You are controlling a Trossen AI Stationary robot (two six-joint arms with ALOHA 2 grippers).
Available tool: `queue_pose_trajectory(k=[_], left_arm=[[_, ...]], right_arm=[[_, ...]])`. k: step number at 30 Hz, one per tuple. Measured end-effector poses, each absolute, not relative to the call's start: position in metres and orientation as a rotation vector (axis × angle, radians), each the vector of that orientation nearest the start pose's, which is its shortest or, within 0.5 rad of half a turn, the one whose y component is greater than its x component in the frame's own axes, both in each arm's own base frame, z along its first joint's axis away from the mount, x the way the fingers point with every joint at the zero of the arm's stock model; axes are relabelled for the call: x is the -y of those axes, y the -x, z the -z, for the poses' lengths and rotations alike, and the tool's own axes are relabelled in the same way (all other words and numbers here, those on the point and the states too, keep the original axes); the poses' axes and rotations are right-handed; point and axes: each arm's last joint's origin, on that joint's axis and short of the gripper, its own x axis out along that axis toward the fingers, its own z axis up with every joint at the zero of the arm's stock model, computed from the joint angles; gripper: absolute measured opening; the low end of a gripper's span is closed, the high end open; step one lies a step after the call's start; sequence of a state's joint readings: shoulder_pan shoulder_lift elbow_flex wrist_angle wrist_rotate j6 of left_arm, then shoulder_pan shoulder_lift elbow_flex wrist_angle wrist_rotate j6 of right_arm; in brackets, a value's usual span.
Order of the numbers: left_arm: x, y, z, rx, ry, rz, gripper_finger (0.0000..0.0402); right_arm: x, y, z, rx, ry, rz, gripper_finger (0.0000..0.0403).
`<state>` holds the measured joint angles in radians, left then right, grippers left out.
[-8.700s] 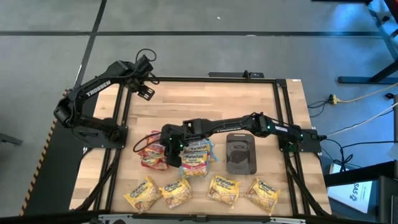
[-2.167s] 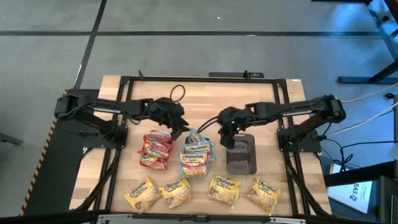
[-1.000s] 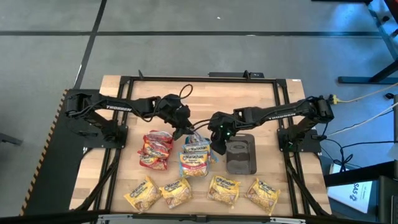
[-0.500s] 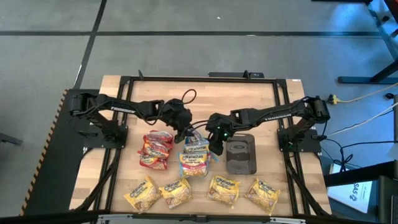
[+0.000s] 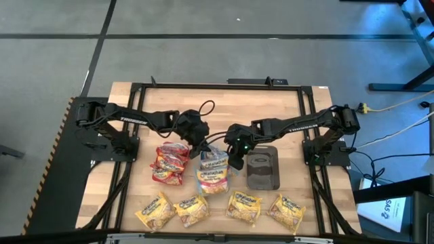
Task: Sort Maruchan noodles
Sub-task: Adjust the blue noodle packs in the blue bin
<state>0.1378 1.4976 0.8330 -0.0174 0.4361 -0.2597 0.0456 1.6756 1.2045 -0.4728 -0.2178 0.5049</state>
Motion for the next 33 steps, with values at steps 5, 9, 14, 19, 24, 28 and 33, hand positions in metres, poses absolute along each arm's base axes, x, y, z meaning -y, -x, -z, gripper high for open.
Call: queue_pose_trajectory(k=[5,9,14,19,24,28,33], left_arm=[[-0.022,-0.302,-0.207,-0.696,0.459,0.255,0.0004],[-0.02,-0.307,-0.22,-0.711,0.446,0.266,0.0002],[-0.022,-0.313,-0.245,-0.74,0.366,0.238,0.0001],[-0.016,-0.316,-0.262,-0.772,0.355,0.241,0.0001],[-0.001,-0.316,-0.263,-0.787,0.36,0.262,0.0001],[0.01,-0.318,-0.259,-0.814,0.372,0.242,0.0],[0.018,-0.317,-0.259,-0.824,0.398,0.237,0.0]], right_arm=[[-0.021,-0.349,-0.23,-0.98,-0.527,0.024,0.0017],[-0.02,-0.349,-0.23,-0.971,-0.51,0.056,0.0004],[-0.02,-0.35,-0.231,-0.963,-0.509,0.06,0.0008],[-0.02,-0.35,-0.231,-0.957,-0.504,0.063,0.0003],[-0.02,-0.35,-0.231,-0.953,-0.489,0.058,0.0003],[-0.018,-0.352,-0.232,-0.93,-0.474,0.058,0.0003],[-0.015,-0.357,-0.241,-0.877,-0.468,0.042,0.0002]])
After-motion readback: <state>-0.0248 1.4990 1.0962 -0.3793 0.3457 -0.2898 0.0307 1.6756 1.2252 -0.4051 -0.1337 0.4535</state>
